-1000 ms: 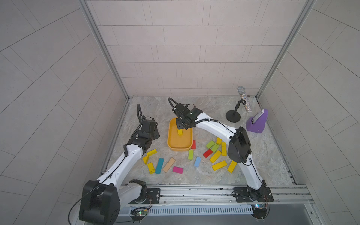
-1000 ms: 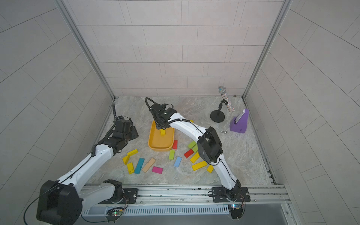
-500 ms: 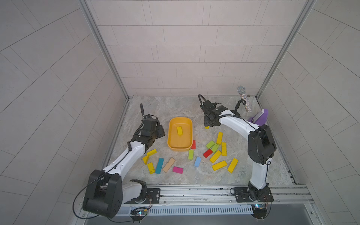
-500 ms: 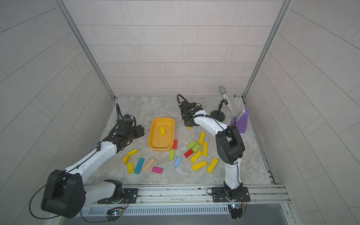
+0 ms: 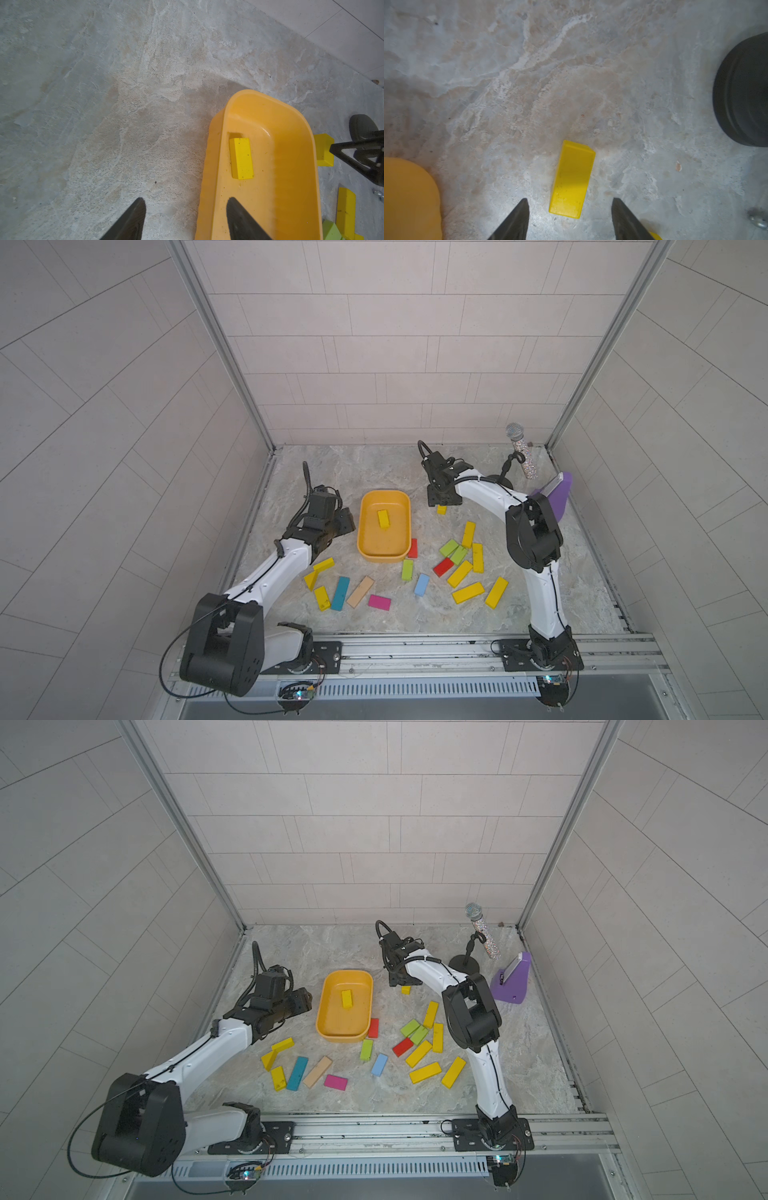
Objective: Pick out the yellow building blocks
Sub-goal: Place the building block in the storage box, then pick up the building block from the center of the board.
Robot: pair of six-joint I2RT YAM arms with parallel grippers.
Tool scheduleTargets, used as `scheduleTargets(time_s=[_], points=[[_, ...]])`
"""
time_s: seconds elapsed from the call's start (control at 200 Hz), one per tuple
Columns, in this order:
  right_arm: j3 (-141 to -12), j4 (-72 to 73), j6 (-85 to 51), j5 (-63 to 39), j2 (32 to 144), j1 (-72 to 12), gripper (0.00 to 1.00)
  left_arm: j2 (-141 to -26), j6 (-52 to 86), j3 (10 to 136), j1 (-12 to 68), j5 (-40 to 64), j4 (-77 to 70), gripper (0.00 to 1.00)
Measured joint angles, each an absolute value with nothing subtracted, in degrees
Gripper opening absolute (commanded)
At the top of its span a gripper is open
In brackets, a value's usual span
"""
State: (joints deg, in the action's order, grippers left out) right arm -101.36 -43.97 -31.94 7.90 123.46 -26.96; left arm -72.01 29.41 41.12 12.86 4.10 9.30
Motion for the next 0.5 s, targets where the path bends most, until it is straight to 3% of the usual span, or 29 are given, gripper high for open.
scheduleTargets(time_s=[0.495], points=[[-103.66,-44.47,-33.50,7.77,129.03,-25.89,0.47,-71.99,29.63,41.12,12.86,4.19,10.15,0.67]])
